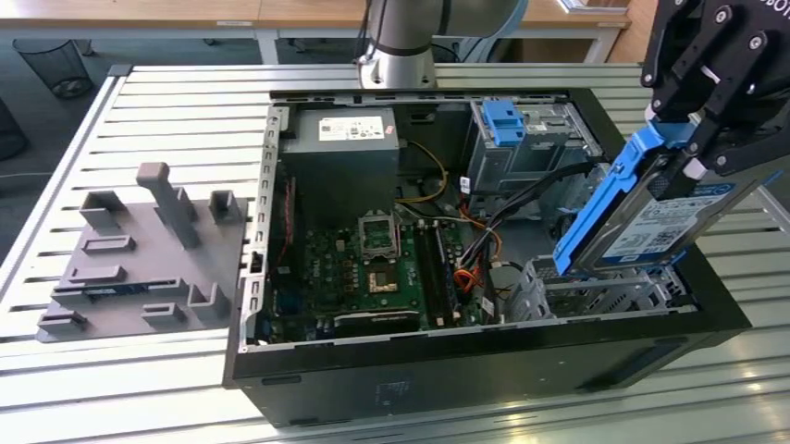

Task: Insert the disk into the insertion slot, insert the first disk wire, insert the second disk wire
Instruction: 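Insert the disk into the insertion slot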

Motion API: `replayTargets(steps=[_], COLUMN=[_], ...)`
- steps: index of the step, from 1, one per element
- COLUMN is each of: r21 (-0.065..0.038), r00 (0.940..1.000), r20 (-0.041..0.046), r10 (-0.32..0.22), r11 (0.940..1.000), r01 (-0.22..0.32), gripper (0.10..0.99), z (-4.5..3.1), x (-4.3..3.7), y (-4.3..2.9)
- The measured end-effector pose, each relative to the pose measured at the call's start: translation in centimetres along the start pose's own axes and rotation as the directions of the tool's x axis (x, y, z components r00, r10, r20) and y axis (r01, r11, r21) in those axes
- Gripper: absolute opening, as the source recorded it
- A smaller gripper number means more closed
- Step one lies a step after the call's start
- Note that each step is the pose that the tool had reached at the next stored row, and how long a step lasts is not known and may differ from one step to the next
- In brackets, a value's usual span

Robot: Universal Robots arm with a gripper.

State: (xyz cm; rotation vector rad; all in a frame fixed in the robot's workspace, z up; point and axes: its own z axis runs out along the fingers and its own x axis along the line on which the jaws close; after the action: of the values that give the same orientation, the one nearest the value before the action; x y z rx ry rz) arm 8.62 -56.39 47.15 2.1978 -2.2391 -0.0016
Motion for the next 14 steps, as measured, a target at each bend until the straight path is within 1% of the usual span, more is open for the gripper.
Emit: replayTargets(steps=[7,14], r21=[0.0,0.0], r00=[1.0,1.0], r20=[0.0,0.0001], r10=[0.0,0.0], r11=[1.0,1.0], r01=[0.0,0.0], gripper=[0.365,0.365], z=[0.63,1.31], x=[-0.36,-0.71], y=[0.21,0.25])
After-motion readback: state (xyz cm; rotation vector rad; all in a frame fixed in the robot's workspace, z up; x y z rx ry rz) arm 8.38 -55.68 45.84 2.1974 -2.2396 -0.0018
